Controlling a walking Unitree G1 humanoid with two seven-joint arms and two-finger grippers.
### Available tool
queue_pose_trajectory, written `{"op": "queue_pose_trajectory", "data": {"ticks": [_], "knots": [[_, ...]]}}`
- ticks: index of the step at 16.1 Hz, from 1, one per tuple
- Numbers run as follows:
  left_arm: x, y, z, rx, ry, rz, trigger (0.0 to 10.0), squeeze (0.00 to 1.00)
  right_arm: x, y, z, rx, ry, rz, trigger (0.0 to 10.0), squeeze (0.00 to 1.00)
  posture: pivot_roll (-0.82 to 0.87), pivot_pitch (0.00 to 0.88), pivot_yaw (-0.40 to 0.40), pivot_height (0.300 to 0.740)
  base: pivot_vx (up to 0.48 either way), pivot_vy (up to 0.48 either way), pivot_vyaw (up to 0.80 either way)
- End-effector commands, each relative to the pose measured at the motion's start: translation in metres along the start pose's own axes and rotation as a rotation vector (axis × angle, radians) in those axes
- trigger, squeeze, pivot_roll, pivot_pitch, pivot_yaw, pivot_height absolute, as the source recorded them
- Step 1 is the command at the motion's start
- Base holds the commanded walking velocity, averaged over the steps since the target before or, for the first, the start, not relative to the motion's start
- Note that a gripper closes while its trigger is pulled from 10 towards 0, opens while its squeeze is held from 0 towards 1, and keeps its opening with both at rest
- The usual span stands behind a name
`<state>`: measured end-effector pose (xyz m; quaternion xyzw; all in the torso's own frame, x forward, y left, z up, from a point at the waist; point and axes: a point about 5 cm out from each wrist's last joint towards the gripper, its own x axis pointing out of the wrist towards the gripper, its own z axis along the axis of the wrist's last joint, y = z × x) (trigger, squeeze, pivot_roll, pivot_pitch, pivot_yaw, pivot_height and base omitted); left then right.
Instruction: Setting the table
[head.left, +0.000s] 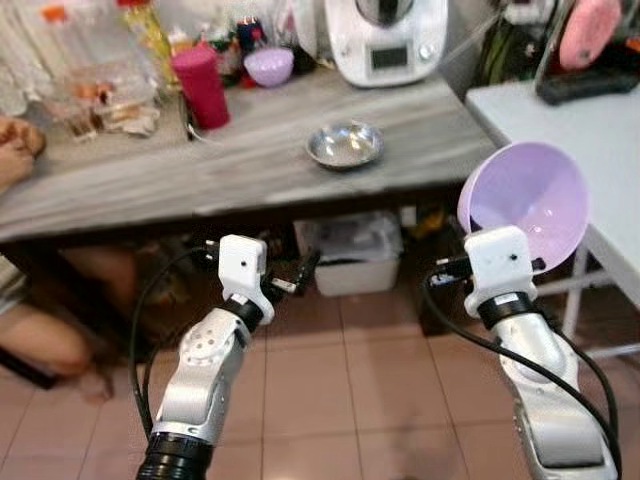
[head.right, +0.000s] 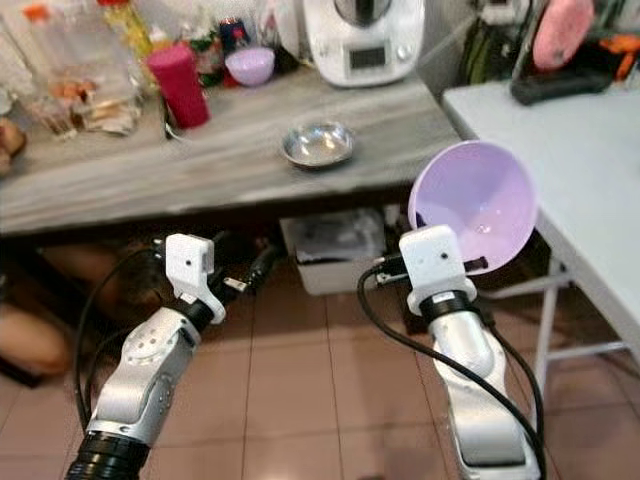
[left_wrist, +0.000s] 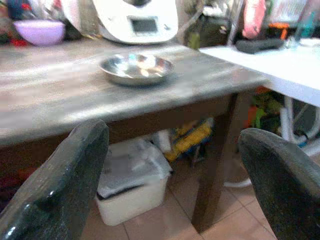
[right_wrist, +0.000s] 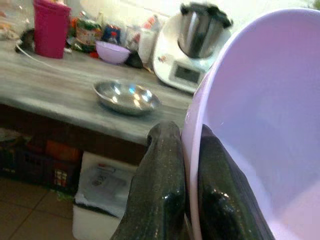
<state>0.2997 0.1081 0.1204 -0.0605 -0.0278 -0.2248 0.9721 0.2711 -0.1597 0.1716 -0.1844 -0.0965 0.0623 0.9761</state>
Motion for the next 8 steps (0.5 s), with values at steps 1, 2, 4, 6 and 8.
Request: {"op": "queue_pose_trajectory", "data": {"ticks": [1, 2, 4, 6, 8], "knots": [[-0.0052, 0.0119, 0.0014, 0.031, 0.006, 0.027, 10.0, 0.00, 0.0013, 0.0069, 0.0098, 0.019, -0.045, 0.022, 10.0, 0.00, -0.28, 0.052, 0.101, 0.740, 0.274, 0.341, 0.00], [-0.0051, 0.0120, 0.0013, 0.032, 0.007, 0.028, 10.0, 0.00, 0.0011, 0.0069, 0.0096, 0.018, -0.044, 0.022, 10.0, 0.00, -0.28, 0.052, 0.101, 0.740, 0.277, 0.341, 0.00], [-0.0052, 0.0112, 0.0007, 0.032, 0.008, 0.027, 10.0, 0.00, 0.0007, 0.0067, 0.0090, 0.017, -0.044, 0.023, 10.0, 0.00, -0.28, 0.052, 0.101, 0.740, 0.276, 0.343, 0.22], [-0.0069, 0.0084, -0.0014, 0.032, 0.015, 0.019, 10.0, 0.00, 0.0005, 0.0072, 0.0084, 0.015, -0.043, 0.026, 10.0, 0.00, -0.28, 0.052, 0.102, 0.740, 0.262, 0.307, 0.60], [-0.0078, 0.0082, -0.0028, 0.038, 0.023, 0.026, 10.0, 0.00, 0.0004, 0.0076, 0.0080, 0.019, -0.041, 0.025, 10.0, 0.00, -0.28, 0.052, 0.102, 0.740, 0.000, 0.124, 0.58]]}}
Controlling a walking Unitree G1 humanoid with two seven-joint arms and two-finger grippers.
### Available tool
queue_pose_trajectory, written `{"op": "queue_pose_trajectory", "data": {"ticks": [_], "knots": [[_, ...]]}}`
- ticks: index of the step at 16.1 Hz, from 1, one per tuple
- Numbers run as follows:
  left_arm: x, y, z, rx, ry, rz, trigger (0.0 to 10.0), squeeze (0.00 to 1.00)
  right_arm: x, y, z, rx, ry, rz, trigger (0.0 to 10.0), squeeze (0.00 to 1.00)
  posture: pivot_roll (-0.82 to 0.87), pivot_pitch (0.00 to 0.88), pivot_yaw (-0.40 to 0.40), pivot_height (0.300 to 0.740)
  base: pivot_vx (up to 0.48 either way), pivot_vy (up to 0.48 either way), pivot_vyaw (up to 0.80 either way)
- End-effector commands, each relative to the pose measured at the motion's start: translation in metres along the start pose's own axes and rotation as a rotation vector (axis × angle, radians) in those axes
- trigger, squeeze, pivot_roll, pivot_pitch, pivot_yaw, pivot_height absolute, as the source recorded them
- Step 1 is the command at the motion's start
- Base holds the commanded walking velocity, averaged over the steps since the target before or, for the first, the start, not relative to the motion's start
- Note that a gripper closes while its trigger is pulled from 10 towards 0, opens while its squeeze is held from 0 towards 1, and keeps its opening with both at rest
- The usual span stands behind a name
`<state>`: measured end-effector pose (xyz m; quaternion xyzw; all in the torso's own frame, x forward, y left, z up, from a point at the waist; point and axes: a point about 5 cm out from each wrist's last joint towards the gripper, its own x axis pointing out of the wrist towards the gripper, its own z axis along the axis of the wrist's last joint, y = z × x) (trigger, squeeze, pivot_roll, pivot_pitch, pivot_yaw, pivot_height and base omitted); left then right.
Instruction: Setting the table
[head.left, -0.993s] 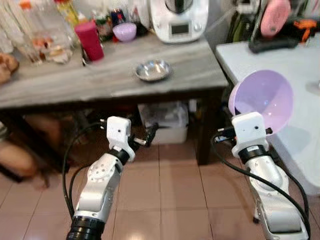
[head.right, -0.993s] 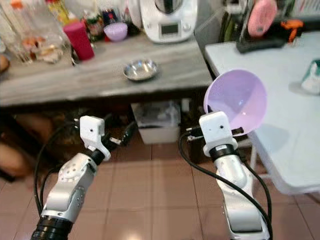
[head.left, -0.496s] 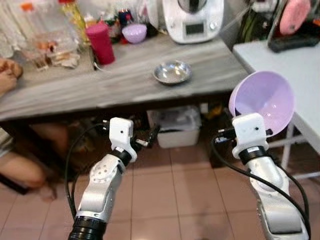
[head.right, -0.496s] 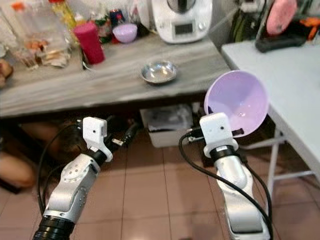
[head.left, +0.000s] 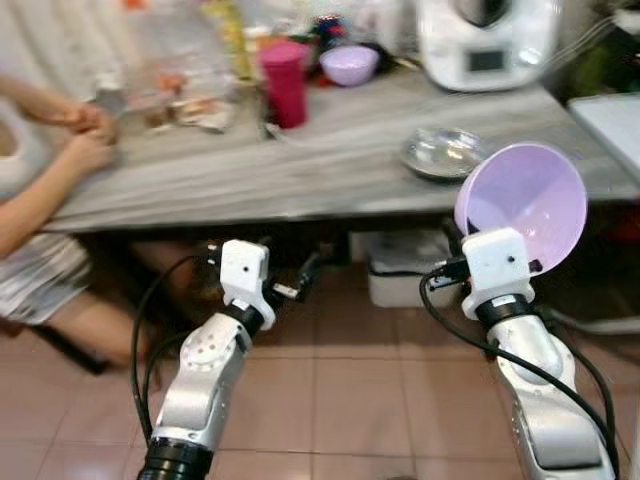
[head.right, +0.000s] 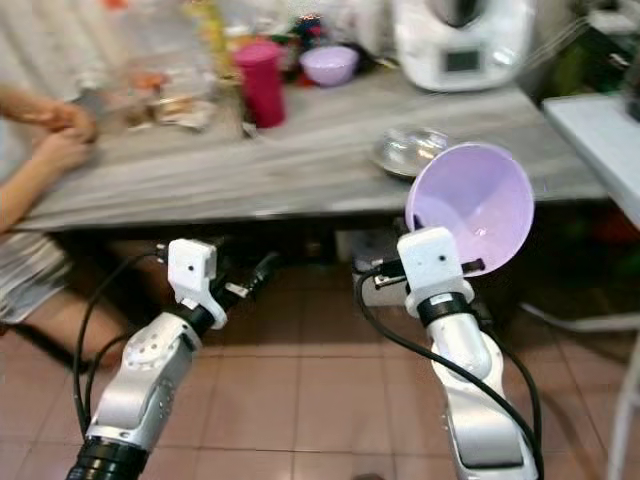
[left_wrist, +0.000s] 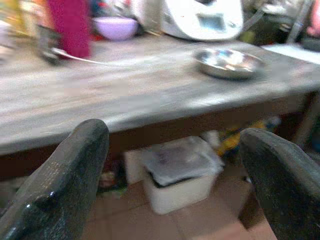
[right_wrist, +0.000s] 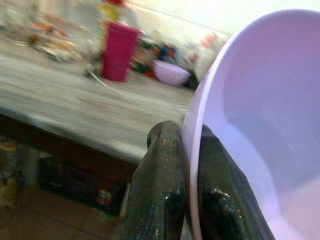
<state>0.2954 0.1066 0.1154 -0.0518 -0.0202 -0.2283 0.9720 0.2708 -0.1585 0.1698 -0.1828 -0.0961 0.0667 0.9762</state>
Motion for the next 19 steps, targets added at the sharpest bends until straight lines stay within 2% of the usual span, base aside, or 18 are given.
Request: {"op": "queue_pose_trajectory", "data": {"ticks": [1, 4, 9, 12, 16, 19], "knots": [[-0.0046, 0.0089, 0.0018, 0.019, -0.002, 0.028, 10.0, 0.00, 0.0009, 0.0055, 0.0084, 0.018, -0.038, 0.015, 10.0, 0.00, -0.28, 0.051, 0.104, 0.740, 0.000, 0.000, 0.00], [-0.0055, 0.0067, 0.0012, 0.024, -0.001, 0.020, 10.0, 0.00, -0.0001, 0.0062, 0.0079, 0.017, -0.040, 0.022, 10.0, 0.00, -0.28, 0.051, 0.102, 0.740, 0.000, 0.000, 0.00], [-0.0047, 0.0064, 0.0036, -0.010, -0.006, -0.013, 10.0, 0.00, 0.0013, 0.0062, 0.0081, 0.016, -0.045, 0.027, 10.0, 0.00, -0.28, 0.045, 0.100, 0.740, 0.000, 0.000, 0.63], [-0.0057, 0.0029, 0.0042, -0.021, -0.015, -0.036, 10.0, 0.00, 0.0015, 0.0066, 0.0089, 0.019, -0.049, 0.029, 10.0, 0.00, -0.28, 0.042, 0.101, 0.740, 0.000, 0.000, 0.00], [-0.0060, 0.0026, 0.0044, -0.025, -0.014, -0.045, 10.0, 0.00, 0.0025, 0.0077, 0.0093, 0.017, -0.053, 0.038, 10.0, 0.00, -0.28, 0.041, 0.099, 0.740, 0.261, 0.000, 0.00], [-0.0063, 0.0021, 0.0037, -0.025, -0.012, -0.047, 10.0, 0.00, 0.0026, 0.0086, 0.0096, 0.018, -0.055, 0.040, 10.0, 0.00, -0.28, 0.042, 0.101, 0.740, 0.290, 0.000, 0.45]]}}
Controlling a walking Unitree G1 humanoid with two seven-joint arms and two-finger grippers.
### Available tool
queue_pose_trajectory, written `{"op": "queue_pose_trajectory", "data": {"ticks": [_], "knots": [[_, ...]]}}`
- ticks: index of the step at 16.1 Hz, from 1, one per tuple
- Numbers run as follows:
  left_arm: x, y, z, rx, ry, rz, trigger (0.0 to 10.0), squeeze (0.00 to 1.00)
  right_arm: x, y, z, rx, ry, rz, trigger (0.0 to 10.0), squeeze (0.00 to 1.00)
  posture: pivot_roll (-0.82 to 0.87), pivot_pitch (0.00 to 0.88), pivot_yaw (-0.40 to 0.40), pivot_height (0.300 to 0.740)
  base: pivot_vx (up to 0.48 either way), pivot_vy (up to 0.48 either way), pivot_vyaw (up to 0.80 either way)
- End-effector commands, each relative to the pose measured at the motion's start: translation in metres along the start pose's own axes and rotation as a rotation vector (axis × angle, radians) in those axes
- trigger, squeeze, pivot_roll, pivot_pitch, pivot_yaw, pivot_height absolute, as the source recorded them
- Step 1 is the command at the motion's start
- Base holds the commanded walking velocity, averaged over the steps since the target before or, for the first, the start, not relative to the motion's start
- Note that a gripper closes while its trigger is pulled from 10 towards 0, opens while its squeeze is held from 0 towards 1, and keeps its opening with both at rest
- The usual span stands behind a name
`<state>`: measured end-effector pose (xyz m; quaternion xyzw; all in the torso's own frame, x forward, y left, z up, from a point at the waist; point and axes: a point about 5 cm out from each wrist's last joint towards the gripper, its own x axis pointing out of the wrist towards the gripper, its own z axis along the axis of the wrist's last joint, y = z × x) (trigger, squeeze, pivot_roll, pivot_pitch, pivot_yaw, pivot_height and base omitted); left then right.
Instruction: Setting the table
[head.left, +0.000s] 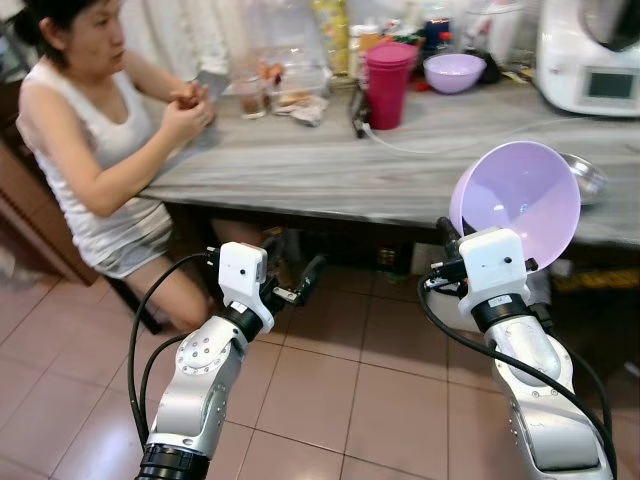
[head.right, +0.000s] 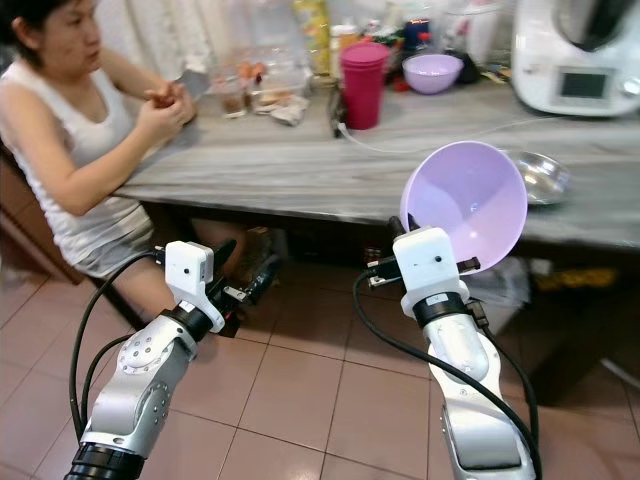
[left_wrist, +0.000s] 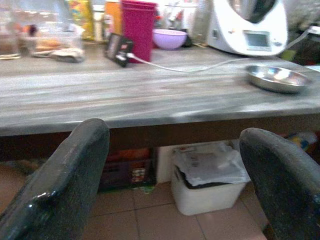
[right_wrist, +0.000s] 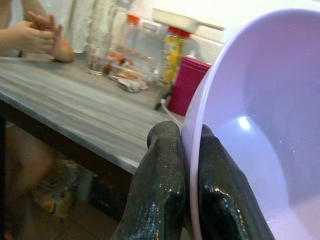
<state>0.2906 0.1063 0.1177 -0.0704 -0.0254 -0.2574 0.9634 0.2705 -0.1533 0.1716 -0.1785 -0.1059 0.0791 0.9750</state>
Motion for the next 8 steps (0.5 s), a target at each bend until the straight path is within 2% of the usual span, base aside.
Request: {"op": "queue_pose_trajectory", "data": {"ticks": [1, 3, 6, 8], "knots": [[-0.0026, 0.0042, 0.0012, 0.010, 0.005, 0.011, 10.0, 0.00, 0.0017, 0.0048, 0.0060, 0.008, -0.030, 0.021, 10.0, 0.00, -0.28, 0.042, 0.101, 0.740, 0.304, 0.000, 0.45], [-0.0027, 0.0032, 0.0007, 0.007, 0.008, 0.006, 10.0, 0.00, 0.0016, 0.0041, 0.0056, 0.008, -0.028, 0.017, 10.0, 0.00, -0.28, 0.043, 0.100, 0.740, 0.304, 0.000, 0.44], [-0.0025, 0.0021, 0.0002, 0.003, 0.010, 0.004, 10.0, 0.00, 0.0022, 0.0032, 0.0046, 0.037, -0.017, 0.012, 10.0, 0.00, -0.28, 0.043, 0.096, 0.740, 0.304, 0.000, 0.00], [-0.0031, 0.0010, -0.0011, -0.002, 0.014, 0.003, 10.0, 0.00, 0.0026, 0.0034, 0.0048, 0.044, -0.019, 0.019, 10.0, 0.00, -0.28, 0.043, 0.093, 0.740, 0.293, 0.000, -0.78]]}}
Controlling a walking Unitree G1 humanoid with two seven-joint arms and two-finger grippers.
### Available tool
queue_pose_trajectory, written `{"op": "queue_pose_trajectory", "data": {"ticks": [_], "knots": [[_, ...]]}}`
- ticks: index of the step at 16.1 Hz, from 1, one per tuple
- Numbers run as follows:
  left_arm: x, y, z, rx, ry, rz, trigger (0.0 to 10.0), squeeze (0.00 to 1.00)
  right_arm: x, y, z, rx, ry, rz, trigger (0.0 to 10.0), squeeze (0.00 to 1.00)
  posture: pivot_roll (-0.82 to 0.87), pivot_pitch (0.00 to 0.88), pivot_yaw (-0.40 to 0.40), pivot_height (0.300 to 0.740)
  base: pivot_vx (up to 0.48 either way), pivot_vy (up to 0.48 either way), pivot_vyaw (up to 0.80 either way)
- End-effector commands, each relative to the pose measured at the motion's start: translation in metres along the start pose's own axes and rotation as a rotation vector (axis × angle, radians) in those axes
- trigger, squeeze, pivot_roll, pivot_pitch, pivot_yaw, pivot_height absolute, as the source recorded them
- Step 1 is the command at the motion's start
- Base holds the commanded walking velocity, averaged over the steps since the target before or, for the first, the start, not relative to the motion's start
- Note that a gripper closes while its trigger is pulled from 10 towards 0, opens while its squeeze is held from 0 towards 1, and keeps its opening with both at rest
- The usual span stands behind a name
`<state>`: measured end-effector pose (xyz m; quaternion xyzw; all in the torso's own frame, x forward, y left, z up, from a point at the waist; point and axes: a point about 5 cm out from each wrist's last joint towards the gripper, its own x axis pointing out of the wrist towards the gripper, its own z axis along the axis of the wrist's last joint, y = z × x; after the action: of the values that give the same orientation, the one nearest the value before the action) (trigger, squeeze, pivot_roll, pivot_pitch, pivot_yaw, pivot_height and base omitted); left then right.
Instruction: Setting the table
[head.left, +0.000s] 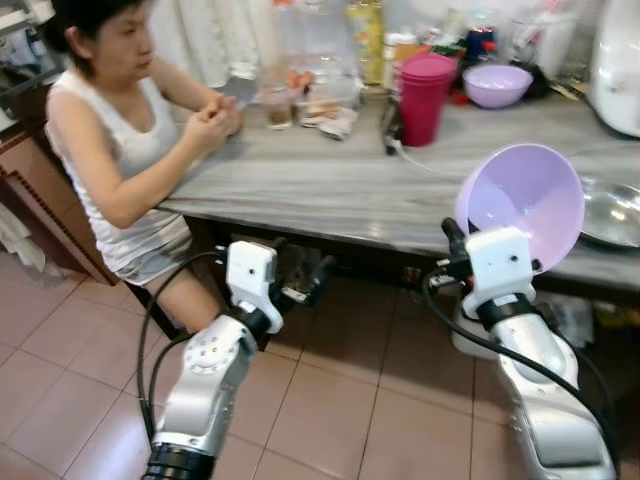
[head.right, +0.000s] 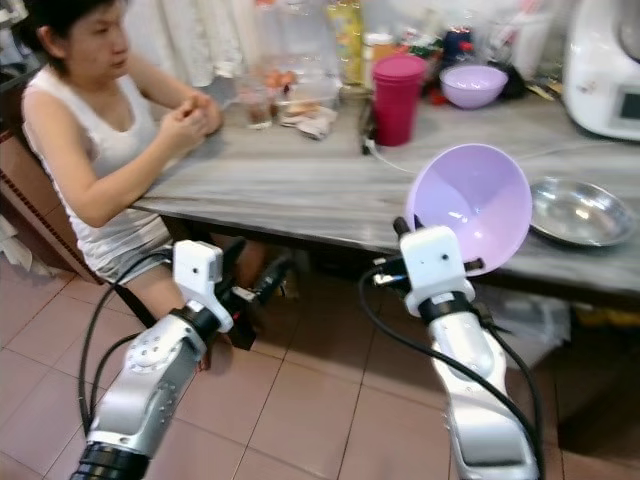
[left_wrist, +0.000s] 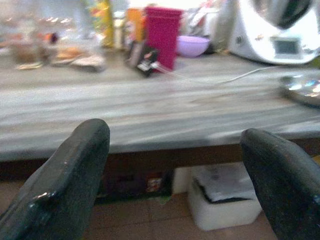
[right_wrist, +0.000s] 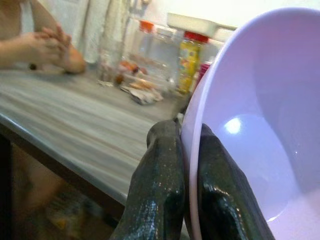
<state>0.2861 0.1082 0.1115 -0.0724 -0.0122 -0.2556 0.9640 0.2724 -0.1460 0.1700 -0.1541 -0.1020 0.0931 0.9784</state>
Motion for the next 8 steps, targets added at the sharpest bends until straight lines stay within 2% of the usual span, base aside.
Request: {"op": "queue_pose_trajectory", "data": {"ticks": [1, 8], "knots": [[0.0018, 0.0003, 0.0042, 0.007, -0.009, -0.004, 10.0, 0.00, -0.0002, -0.0034, 0.0049, -0.008, -0.020, -0.004, 10.0, 0.00, -0.28, 0.043, 0.092, 0.740, 0.281, 0.000, -0.77], [-0.0001, -0.0025, 0.0010, -0.004, 0.002, -0.018, 10.0, 0.00, 0.0017, -0.0021, 0.0054, -0.007, -0.022, 0.007, 10.0, 0.00, -0.28, 0.041, 0.087, 0.740, 0.271, 0.000, -0.67]]}}
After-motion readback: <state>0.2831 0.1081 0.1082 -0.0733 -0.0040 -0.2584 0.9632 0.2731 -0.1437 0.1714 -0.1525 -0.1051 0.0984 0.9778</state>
